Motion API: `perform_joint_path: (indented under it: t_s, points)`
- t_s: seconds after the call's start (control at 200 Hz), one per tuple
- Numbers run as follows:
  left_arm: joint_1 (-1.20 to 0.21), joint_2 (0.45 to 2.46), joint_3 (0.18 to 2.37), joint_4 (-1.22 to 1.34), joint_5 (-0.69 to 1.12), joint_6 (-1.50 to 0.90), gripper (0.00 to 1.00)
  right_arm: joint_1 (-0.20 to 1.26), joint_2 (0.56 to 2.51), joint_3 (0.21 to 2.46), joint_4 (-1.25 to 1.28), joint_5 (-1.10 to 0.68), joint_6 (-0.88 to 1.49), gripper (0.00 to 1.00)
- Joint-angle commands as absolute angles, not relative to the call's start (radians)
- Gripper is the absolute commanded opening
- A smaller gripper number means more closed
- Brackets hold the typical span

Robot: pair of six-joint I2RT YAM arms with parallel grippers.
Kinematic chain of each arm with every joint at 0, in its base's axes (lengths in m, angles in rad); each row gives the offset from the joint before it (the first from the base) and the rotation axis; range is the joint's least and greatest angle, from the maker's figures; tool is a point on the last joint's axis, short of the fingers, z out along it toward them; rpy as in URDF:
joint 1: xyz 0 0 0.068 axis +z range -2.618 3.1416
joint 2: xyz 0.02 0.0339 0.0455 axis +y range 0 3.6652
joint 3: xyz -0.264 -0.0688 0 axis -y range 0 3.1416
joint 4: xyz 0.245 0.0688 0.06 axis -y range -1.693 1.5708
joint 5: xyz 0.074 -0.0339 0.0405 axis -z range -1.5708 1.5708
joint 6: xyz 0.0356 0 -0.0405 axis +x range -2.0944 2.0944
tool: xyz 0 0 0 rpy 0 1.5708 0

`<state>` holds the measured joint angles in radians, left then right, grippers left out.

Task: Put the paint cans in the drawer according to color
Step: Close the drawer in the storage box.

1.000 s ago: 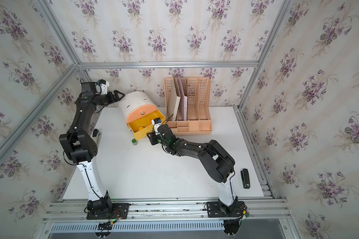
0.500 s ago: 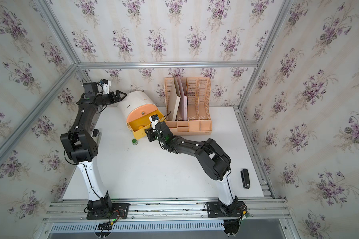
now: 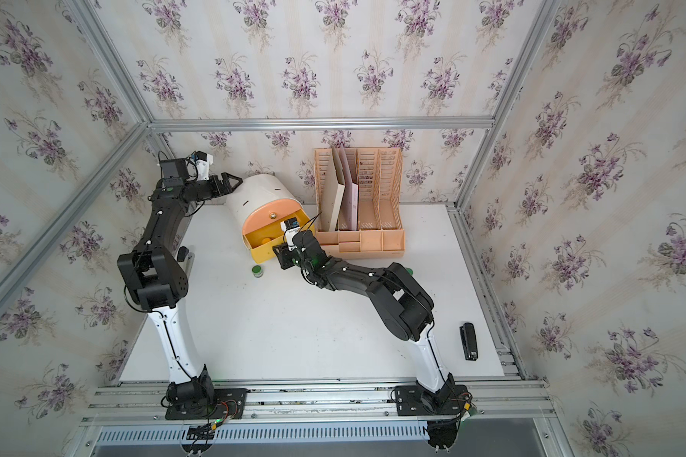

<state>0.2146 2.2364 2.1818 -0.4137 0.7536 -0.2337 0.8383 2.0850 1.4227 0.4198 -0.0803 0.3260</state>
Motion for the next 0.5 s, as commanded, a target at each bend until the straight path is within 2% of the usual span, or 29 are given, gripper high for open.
perform_joint_path:
  t_s: [0.0,0.495]
  points:
    - [0.213,2.237,2.183,-0.38,0.783,-0.215,0.99,0.839,2.095,1.438,0.434,-0.09,0.32,0.37]
    - [0.189,2.203,2.124,-0.359,0.839,-0.186,0.99,0.839,2.209,1.533,0.522,-0.106,0.326,0.36]
